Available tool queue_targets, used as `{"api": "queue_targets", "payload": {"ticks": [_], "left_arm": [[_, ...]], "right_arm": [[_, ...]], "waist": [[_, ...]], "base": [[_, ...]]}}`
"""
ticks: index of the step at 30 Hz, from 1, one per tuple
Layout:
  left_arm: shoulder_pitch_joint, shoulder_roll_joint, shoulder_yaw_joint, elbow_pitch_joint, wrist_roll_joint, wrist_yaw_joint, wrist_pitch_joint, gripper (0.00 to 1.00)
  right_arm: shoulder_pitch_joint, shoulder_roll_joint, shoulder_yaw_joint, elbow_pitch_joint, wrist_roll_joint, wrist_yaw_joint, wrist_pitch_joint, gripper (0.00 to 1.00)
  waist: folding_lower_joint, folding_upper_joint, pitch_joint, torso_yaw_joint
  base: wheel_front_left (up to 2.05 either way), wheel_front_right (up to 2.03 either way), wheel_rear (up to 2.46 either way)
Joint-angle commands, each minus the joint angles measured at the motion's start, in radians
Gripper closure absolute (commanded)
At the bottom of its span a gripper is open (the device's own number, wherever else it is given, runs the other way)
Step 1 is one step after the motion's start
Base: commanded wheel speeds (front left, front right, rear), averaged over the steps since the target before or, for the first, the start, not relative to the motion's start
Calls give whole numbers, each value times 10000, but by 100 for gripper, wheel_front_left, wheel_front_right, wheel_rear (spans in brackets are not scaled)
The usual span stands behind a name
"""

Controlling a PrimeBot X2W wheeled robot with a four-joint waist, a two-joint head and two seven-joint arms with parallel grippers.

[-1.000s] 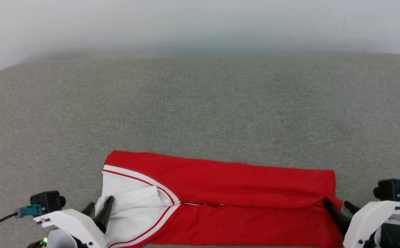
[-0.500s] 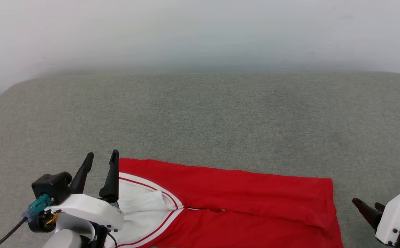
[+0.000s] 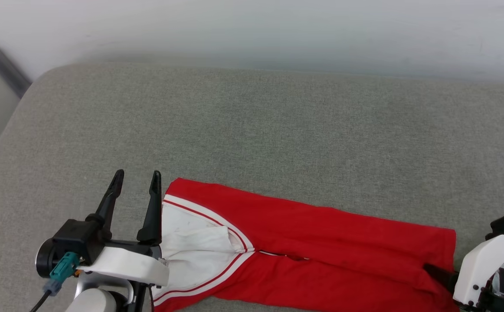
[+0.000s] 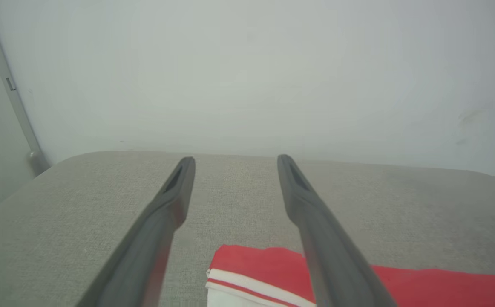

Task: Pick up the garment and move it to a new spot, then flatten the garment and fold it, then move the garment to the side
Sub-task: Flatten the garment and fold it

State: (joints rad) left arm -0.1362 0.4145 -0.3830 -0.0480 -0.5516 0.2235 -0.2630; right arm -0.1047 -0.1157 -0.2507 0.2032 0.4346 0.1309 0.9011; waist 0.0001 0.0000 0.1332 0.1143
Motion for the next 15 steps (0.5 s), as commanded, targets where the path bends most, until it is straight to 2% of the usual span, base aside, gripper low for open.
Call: {"api": "queue_targets", "payload": {"ticks": [1, 2, 3, 4, 5, 6, 8, 15], "left_arm": [[108, -33, 36, 40, 54, -31, -19, 0], [105, -83, 73, 59, 116, -89, -19, 0], [145, -122, 117, 137, 195, -162, -19, 0], [145, -122, 117, 137, 195, -162, -19, 0], [161, -139, 142, 183, 237, -184, -19, 0], [179, -149, 146, 249, 249, -206, -19, 0], [188, -158, 157, 337, 331, -268, -20, 0], [332, -154, 198, 691, 419, -251, -20, 0]], "right_arm": [[3, 157, 74, 269, 32, -4, 128, 0], [32, 227, 107, 484, 45, -4, 207, 0], [106, 316, 185, 848, 84, -4, 348, 64], [106, 316, 185, 848, 84, -4, 348, 64], [110, 366, 223, 948, 120, -4, 359, 97], [87, 403, 257, 1013, 152, -4, 350, 100], [-17, 452, 331, 976, 252, -3, 258, 100], [-440, -169, 483, 380, 493, -4, -218, 100]], "waist": [[-1, 0, 89, 81], [-1, 0, 106, 92], [-1, 0, 117, 105], [-1, 0, 117, 105], [-1, 0, 116, 105], [-1, 0, 111, 104], [-1, 0, 84, 78], [-1, 0, -247, -87]], "base": [[0, 0, 0], [0, 0, 0], [0, 0, 0], [0, 0, 0], [0, 0, 0], [0, 0, 0], [0, 0, 0], [0, 0, 0]]}}
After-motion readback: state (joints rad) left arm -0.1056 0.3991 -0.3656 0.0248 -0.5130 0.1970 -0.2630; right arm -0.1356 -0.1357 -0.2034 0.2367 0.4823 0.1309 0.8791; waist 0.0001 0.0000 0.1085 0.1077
